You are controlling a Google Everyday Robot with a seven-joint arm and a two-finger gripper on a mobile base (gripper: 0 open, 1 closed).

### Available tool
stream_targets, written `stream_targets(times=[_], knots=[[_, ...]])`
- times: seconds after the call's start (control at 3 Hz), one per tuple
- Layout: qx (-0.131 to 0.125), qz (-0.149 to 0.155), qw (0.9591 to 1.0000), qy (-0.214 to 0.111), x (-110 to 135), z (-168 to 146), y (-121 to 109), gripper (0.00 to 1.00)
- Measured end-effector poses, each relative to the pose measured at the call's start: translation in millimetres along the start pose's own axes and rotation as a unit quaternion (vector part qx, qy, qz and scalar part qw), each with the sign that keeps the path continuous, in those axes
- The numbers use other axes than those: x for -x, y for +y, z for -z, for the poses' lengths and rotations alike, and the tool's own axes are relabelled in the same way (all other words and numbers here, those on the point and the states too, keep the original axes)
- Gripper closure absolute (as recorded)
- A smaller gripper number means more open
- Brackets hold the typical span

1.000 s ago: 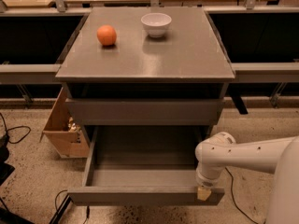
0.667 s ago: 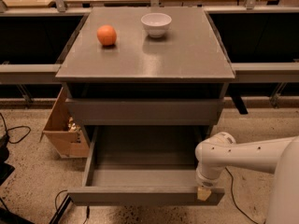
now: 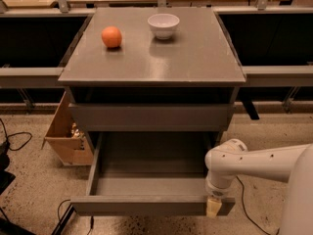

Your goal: Open middle drawer

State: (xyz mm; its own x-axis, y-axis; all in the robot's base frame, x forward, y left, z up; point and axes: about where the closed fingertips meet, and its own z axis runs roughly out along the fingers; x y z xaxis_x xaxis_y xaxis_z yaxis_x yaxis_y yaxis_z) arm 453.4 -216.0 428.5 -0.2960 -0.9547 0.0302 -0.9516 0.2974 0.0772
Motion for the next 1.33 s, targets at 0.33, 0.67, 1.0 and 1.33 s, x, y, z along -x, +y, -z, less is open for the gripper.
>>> stream_targets(times=[0.33, 0.67, 1.0, 1.33], knots=[[0.0, 0.0, 1.0, 0.0, 0.0, 0.0, 0.0, 0.0], [0.004, 0.003, 1.0, -0.007, -0.6, -5.0, 21.7, 0.16], [0.029, 0.003, 0.9995, -0.016, 2.2, -5.9, 82.2, 0.39], [0.035, 0.003, 0.9992, -0.017, 2.5, -3.4, 94.9, 0.62]])
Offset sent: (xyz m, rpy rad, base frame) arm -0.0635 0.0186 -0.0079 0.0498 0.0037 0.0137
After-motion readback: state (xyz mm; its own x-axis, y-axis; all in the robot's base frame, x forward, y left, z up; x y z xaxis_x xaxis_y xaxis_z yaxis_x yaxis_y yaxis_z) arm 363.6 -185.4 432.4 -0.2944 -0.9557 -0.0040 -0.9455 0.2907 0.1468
